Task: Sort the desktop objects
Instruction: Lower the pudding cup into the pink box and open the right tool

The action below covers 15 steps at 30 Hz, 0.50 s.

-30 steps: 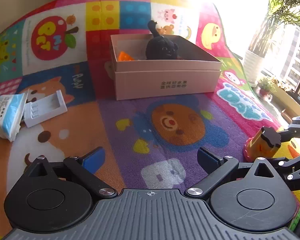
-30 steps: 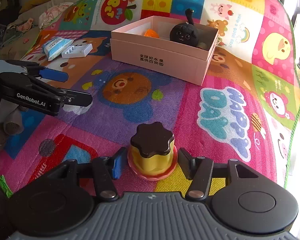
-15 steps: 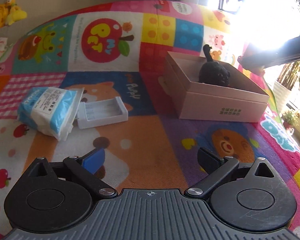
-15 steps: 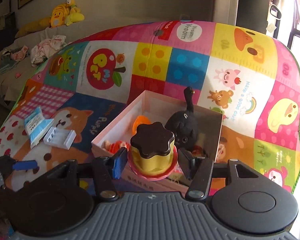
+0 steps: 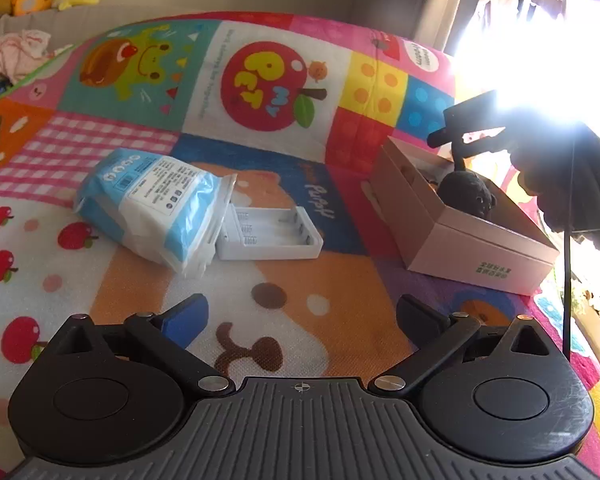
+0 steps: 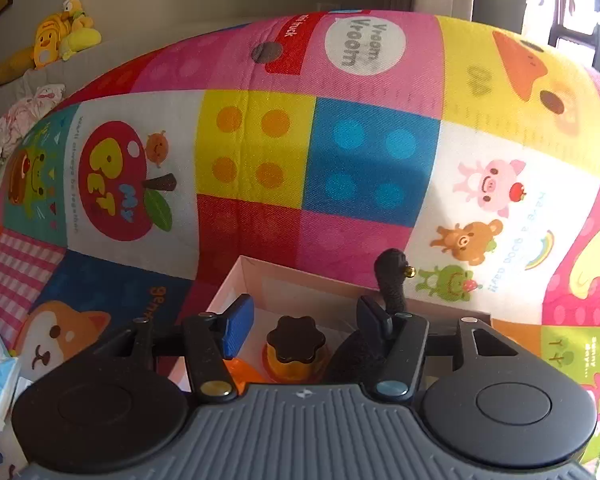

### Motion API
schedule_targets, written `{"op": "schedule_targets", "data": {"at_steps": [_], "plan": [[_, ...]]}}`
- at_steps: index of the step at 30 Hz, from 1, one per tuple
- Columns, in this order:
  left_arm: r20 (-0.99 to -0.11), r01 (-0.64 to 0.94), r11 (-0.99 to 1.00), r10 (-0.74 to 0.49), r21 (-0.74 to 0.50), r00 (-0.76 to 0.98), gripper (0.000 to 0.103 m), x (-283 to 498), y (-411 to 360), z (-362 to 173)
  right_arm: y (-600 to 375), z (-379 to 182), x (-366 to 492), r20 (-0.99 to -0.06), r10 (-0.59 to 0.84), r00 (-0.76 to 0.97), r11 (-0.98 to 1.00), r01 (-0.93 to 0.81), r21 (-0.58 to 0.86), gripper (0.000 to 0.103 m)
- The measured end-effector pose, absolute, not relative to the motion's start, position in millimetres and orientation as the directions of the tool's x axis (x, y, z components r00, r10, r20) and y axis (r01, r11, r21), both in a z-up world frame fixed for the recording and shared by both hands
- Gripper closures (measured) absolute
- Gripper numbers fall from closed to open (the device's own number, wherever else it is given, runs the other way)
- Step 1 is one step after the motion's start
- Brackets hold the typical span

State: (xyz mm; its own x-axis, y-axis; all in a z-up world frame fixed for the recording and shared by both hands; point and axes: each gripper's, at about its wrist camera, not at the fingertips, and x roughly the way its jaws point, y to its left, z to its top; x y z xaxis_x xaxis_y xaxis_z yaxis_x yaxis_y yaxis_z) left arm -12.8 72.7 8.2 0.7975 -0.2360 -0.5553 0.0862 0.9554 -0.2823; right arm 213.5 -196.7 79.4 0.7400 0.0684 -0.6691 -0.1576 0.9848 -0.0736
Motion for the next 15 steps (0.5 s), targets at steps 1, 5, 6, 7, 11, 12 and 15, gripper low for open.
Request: {"op": "schedule_targets", "data": {"at_steps": [1,5,6,7,11,12,15], "plan": [[-0.554,0.086,0.954,-0.239,-0.287,0.798,0.0,-13,74,8,-201,80,212,-0.665,0.055,0.744,0.985,-0.149,-0.085,0.046],[-0.55,0.095,0.954,-0.243,-0.284,0.799,0.0,-14,73,8,-229,67,215,-0.719,0.012,0.695,0.993,-0.091,-0.072,0.046],[-0.549,0.098,0.955,-0.244,-0.281,0.8,0.0,-15,73,8,-234,60,215,-0.737,0.004,0.676,0.994,-0.081,-0.07,0.048],[-0.548,0.099,0.955,-0.243,-0.279,0.8,0.0,-15,72,9,-238,56,214,-0.749,0.02,0.662,0.995,-0.083,-0.048,0.048],[-0.553,0.098,0.958,-0.238,-0.271,0.799,0.0,-15,70,8,-245,52,196,-0.784,0.158,0.6,0.987,-0.119,0.107,0.048],[-0.555,0.098,0.958,-0.237,-0.268,0.798,0.0,-15,69,8,-243,53,190,-0.784,0.186,0.592,0.982,-0.146,0.122,0.048],[-0.56,0.097,0.96,-0.235,-0.264,0.794,0.0,-14,68,7,-236,55,179,-0.777,0.173,0.605,0.981,-0.173,0.084,0.048]]}}
